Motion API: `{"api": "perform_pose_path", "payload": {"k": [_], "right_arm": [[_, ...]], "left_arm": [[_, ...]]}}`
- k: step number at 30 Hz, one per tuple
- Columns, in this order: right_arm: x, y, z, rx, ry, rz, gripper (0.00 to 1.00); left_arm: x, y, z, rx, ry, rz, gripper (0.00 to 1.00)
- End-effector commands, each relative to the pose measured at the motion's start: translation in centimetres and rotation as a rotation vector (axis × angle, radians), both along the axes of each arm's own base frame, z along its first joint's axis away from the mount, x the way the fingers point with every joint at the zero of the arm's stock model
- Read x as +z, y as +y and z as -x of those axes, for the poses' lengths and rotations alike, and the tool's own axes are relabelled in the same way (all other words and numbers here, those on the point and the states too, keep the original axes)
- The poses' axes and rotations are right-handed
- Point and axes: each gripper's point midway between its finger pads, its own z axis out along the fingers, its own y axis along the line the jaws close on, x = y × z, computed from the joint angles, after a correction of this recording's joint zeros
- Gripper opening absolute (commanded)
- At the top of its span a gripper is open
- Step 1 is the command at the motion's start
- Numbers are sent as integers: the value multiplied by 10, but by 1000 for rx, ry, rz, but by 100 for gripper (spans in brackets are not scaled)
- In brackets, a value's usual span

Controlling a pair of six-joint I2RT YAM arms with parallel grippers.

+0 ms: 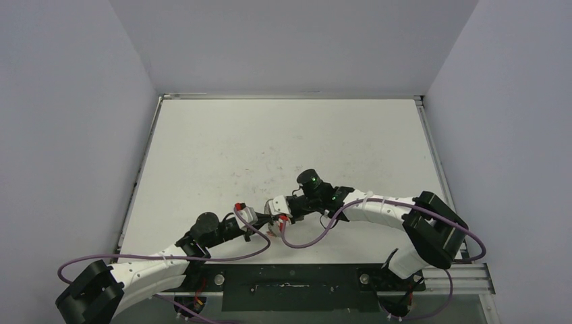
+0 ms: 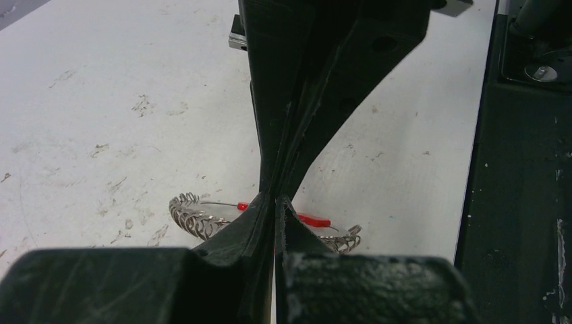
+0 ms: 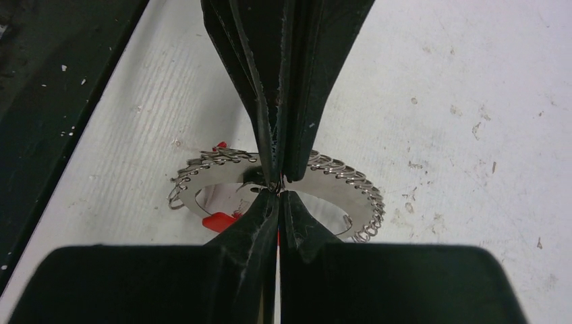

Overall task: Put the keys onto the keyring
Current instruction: Adjust the key on the keyring, then place the keyring at the center of the board.

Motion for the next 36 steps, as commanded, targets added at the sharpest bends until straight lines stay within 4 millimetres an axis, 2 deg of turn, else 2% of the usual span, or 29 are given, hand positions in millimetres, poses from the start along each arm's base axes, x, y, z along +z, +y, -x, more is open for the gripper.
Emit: {"api": "perform_pose_path", "payload": {"k": [1,3,7,12,14,17,25,28,34,36], "right_arm": [[-15,4,-6,-85,-61,30,0],[-13,7,-14,-160,-81,-3,1],[0,1,-34,-336,-140,-101,16],[13,-14,-40,-401,-190,-135,51],[17,-20,-40,-405,-196,-136,59],[27,-25,-39,-401,-183,-159,64],[43,-29,-36,-353,-104,-223,62],[50,-31,-40,-374,-71,-261,66],[57,-47,-60,-492,-13,-314,85],[61,-55,-68,-540,12,-341,98]], "left_arm": [[37,-6,-5,3,-73,110,0],[37,-5,-5,3,-72,110,0],[34,-4,-5,7,-66,106,0],[32,-2,-5,15,-64,99,0],[31,-2,-5,17,-63,95,0],[31,-1,-6,22,-62,94,0],[32,-1,-9,38,-54,99,0],[33,-1,-16,73,-35,100,0],[35,-7,-42,161,1,80,0],[33,-13,-53,178,16,72,0]]}}
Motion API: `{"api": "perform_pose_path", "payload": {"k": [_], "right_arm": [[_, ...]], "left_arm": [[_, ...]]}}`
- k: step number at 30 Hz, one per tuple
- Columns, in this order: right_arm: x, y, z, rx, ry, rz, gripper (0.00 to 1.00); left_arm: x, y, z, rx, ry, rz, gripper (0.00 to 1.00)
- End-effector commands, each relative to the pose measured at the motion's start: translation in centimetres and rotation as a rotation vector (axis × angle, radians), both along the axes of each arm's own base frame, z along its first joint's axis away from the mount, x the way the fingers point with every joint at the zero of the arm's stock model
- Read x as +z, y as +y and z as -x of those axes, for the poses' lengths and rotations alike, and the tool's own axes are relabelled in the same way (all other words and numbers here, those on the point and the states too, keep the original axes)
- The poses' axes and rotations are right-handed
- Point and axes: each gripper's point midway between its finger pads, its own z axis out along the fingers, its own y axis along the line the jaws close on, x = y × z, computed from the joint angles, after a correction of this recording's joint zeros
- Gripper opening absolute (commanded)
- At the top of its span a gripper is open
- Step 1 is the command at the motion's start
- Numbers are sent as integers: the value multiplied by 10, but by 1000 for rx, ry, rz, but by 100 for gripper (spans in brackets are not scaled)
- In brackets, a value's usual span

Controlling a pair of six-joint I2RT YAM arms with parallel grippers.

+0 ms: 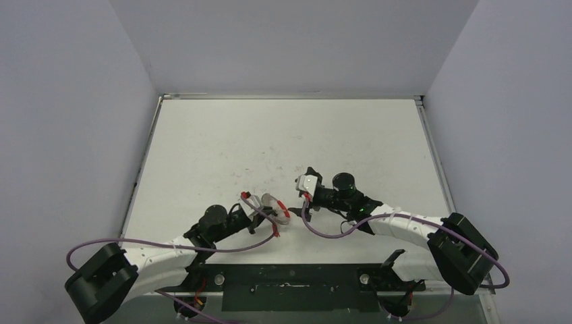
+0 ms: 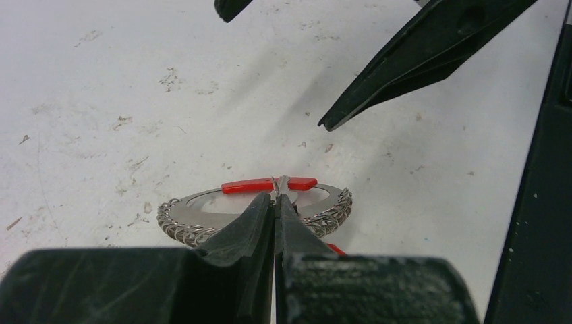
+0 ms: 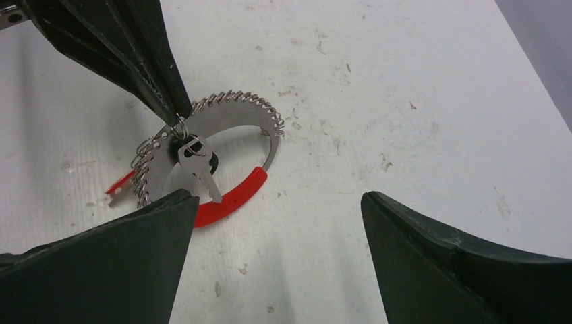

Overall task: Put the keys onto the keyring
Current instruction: Place the keyring at the center of the board.

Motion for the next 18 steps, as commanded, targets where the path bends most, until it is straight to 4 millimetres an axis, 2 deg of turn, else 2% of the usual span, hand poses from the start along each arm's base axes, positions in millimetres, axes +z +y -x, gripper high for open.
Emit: {"api": "perform_pose_path", "payload": {"k": [1,3,4,8,9,10,12,14,18], "right_arm": [[34,-8,-15,-74,17,-156,100],[37,-20,-25,-125,47,-191,100],[38,-26,-30,-154,63,-206,100],[42,-66,-58,-338,129,-254,100],[42,-78,-66,-401,148,-263,100],[41,-93,-74,-473,167,-271,100],[40,-127,-90,-640,205,-291,100],[38,-163,-101,-798,235,-311,100],[33,-228,-108,-1063,215,-243,100]], "left_arm": [[39,-18,-35,71,-31,103,0],[35,-23,-51,82,22,128,0],[33,-25,-57,79,52,146,6],[39,-27,-86,79,118,236,60],[41,-25,-94,94,127,251,82],[43,-21,-102,115,135,262,95],[51,-6,-120,173,146,291,97],[61,22,-139,267,141,327,97],[78,103,-167,524,136,378,97]]}}
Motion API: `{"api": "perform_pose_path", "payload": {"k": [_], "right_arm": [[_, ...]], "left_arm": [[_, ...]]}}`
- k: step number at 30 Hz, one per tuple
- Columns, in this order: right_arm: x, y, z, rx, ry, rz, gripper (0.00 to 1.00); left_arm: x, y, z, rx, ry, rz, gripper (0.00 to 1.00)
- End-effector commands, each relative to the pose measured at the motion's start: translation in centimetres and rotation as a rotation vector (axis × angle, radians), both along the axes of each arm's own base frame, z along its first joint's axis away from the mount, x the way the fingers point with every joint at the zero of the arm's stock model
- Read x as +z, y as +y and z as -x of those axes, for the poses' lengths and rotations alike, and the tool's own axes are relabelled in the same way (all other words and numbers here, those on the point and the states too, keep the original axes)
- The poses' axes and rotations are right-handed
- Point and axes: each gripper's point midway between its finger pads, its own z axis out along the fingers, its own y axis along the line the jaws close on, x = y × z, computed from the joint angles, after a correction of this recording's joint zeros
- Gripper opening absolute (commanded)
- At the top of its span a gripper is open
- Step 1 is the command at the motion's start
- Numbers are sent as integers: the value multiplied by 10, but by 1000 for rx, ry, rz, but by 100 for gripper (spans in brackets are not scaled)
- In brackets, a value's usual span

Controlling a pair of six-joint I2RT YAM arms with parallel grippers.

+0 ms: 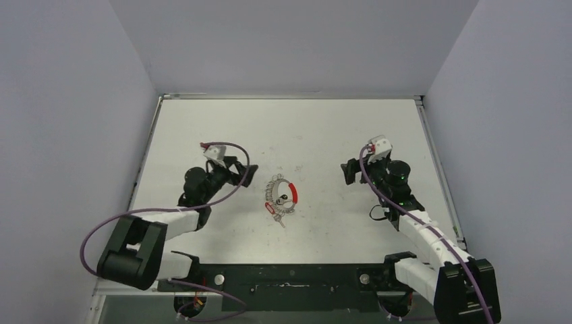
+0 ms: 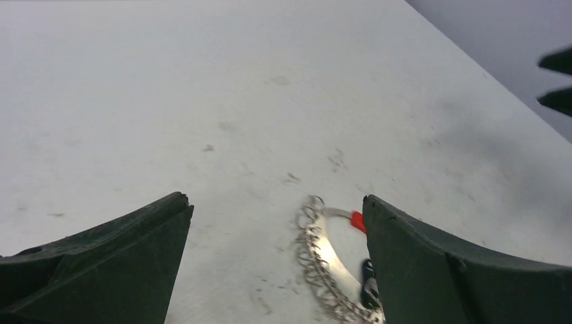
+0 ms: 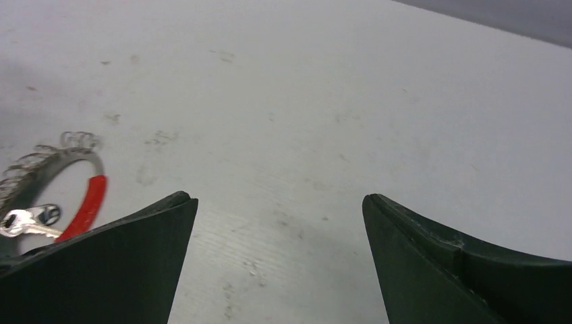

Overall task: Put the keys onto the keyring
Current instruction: Place the keyring at the center of the board, then reset both arms

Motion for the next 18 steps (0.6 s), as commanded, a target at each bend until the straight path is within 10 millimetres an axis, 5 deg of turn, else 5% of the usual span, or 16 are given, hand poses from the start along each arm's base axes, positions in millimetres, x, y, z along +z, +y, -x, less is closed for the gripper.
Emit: {"api": "perform_pose_path", "payload": {"k": [1,7,12,18], "right_arm": [[-5,-70,-4,-323,80,59,100],[-32,-128,-3,-587,83,225,100],[-66,-141,-10,-669,75,218,100],[-70,-147,-28,-688,51,232,100]], "left_arm": [[52,79,-29,257,-68,75,97],[35,166,-14,583,-2,-286,97],[-7,187,-15,693,44,-326,97],[-41,198,-36,747,65,-325,97]]}}
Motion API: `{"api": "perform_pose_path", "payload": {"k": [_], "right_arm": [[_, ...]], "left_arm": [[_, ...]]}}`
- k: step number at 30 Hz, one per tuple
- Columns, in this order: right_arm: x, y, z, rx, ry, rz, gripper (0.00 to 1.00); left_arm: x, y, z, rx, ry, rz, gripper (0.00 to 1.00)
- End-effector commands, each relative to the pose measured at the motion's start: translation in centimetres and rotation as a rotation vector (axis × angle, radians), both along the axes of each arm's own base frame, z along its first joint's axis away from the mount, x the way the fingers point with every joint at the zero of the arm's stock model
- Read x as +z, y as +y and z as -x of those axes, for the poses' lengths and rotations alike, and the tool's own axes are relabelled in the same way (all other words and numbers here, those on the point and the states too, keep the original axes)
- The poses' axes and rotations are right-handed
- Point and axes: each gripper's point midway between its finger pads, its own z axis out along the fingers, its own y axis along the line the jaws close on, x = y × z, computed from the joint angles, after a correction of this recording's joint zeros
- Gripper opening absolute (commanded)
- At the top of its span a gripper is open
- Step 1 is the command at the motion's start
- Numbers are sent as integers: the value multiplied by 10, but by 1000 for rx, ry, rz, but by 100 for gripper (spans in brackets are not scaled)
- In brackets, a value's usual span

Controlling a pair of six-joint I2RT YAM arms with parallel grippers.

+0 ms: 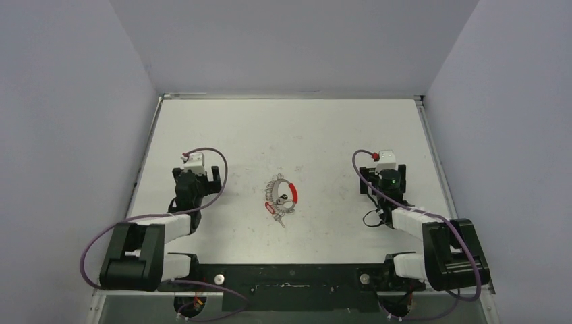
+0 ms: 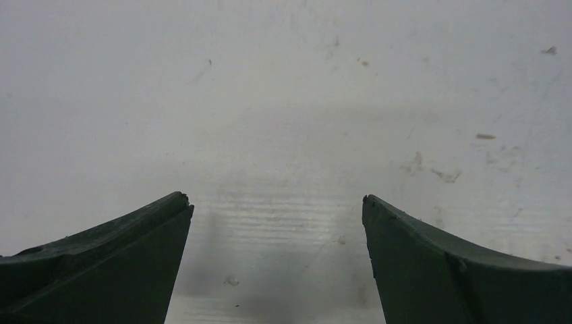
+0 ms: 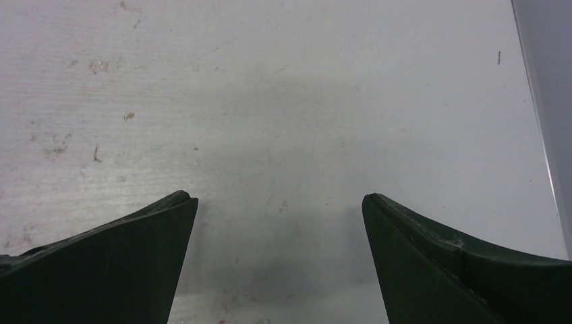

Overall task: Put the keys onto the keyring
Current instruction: Reset both arms

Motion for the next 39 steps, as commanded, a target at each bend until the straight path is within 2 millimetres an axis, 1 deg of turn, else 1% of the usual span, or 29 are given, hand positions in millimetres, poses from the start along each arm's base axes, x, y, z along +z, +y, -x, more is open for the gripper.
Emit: {"api": "perform_pose_path", "payload": {"k": [1,3,4,7,9,10,12,13,15,16,17,18,19,20,21,22,23,25,39], "right_arm": [[45,-11,-36,-54,-225,13,100],[48,-13,-43,-60,-261,5,100],[43,-14,-44,-63,-228,4,100],[38,-4,-54,-1,-185,-9,100],[45,0,-57,4,-245,-57,100],[45,3,-54,8,-288,-86,100],[39,4,-50,13,-346,-96,100],[31,1,-50,-2,-352,-93,100],[31,1,-53,-9,-397,-104,100],[29,-2,-55,-28,-360,-95,100],[25,-4,-58,-38,-320,-88,100],[23,-2,-67,-31,-305,-90,100],[21,1,-74,-23,-276,-91,100],[16,-2,-76,-38,-222,-80,100],[13,0,-76,-46,-221,-101,100],[12,-3,-74,-61,-222,-102,100],[11,-6,-73,-77,-210,-94,100],[12,-5,-74,-78,-218,-94,100],[12,-6,-74,-79,-215,-91,100]], "left_arm": [[6,13,-25,55,-33,-13,97],[2,15,-31,52,-11,-7,97],[0,15,-33,49,2,0,97],[0,14,-31,30,-6,-1,97],[4,19,-26,32,-30,-58,97],[9,22,-23,27,-76,-109,97],[14,33,-20,83,-161,-106,97],[9,34,-20,76,-163,-97,97],[-11,24,-24,0,-153,-122,97],[-11,23,-26,-14,-185,-149,96],[-9,27,-23,25,-192,-137,97],[-12,28,-22,37,-162,-118,97],[-14,29,-26,36,-130,-117,97],[-19,27,-33,25,-94,-128,97],[-20,28,-40,25,-76,-129,97],[-22,37,-43,84,-57,-123,97],[-24,43,-44,128,-30,-110,97],[-24,48,-45,154,-25,-104,97],[-25,48,-45,153,-22,-105,97]]}}
